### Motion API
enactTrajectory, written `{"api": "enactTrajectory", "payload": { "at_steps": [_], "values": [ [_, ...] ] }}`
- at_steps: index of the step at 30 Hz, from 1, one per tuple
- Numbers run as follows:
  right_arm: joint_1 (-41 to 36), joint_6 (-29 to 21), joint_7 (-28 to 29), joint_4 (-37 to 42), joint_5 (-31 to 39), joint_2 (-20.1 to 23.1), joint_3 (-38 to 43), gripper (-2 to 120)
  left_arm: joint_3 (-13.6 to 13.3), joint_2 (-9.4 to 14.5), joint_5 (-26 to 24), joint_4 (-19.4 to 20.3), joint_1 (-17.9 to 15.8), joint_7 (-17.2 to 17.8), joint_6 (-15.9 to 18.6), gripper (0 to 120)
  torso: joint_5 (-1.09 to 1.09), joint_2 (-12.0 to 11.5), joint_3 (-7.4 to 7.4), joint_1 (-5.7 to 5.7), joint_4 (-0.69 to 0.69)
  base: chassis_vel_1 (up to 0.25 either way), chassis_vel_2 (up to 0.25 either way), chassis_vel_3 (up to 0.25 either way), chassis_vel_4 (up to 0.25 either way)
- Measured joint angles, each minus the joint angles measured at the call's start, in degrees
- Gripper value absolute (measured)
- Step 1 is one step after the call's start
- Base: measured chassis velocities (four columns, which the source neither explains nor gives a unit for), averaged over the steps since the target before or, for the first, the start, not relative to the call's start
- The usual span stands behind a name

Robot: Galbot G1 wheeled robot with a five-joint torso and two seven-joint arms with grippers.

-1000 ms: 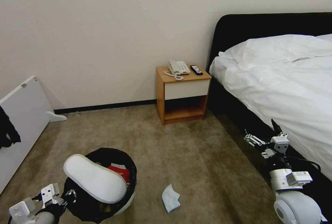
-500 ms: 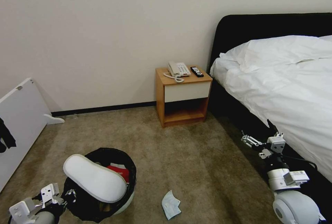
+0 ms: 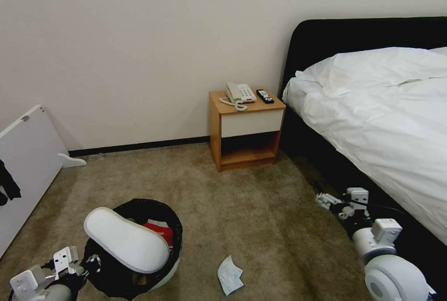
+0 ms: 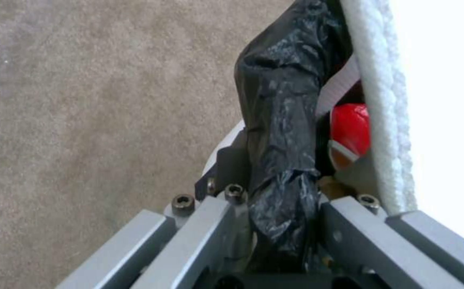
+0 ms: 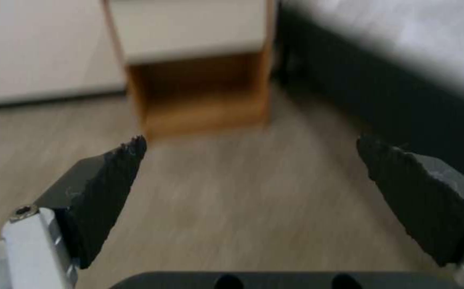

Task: Pick up the trash bin, then pick up the garbage from the floor and place it into the trash bin.

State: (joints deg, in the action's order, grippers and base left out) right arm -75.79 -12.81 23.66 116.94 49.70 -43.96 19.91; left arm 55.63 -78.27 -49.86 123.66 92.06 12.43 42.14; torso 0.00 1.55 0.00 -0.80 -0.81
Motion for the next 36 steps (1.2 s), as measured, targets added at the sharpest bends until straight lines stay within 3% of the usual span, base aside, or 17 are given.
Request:
{"api": "enactTrajectory", "payload": {
  "at_steps": [5, 11, 23, 31, 36],
  "values": [
    [6.08, -13.13, 6.54, 1.29, 12.86, 3.74, -7.31, 100, 0.15, 0.23, -0.19, 0.10, 0.12, 0.00, 0.00, 1, 0.01, 0.00, 0.00, 0.00, 0.03, 0.000, 0.000, 0.000, 0.000],
    [7.83, -22.26, 9.75, 1.24, 23.58, 4.96, -9.57, 100, -1.13, 0.89, -0.20, -0.85, -0.84, 0.01, 0.00, 1, 0.00, 0.00, 0.00, 0.00, 0.00, 0.000, 0.000, 0.000, 0.000],
    [12.67, -25.06, 11.02, -3.96, 25.52, 3.35, -19.11, 100, -1.06, 1.14, -0.19, -1.15, -0.83, 0.01, 0.00, 1, 0.00, 0.00, 0.00, -0.01, 0.00, 0.000, 0.000, 0.000, 0.000],
    [22.14, -24.01, 9.22, -11.52, 24.83, -1.03, -32.15, 100, -1.08, 1.05, -0.14, -1.33, -0.83, -0.02, 0.00, 1, 0.01, 0.00, 0.00, -0.01, 0.01, 0.000, 0.000, 0.000, 0.000],
    [24.32, -23.73, 8.85, -13.42, 24.91, -2.43, -34.92, 100, -1.46, 1.15, -0.14, -2.02, -1.33, -0.03, 0.00, 1, -0.01, 0.01, 0.00, -0.01, 0.00, 0.000, 0.000, 0.000, 0.000]
  ]
}}
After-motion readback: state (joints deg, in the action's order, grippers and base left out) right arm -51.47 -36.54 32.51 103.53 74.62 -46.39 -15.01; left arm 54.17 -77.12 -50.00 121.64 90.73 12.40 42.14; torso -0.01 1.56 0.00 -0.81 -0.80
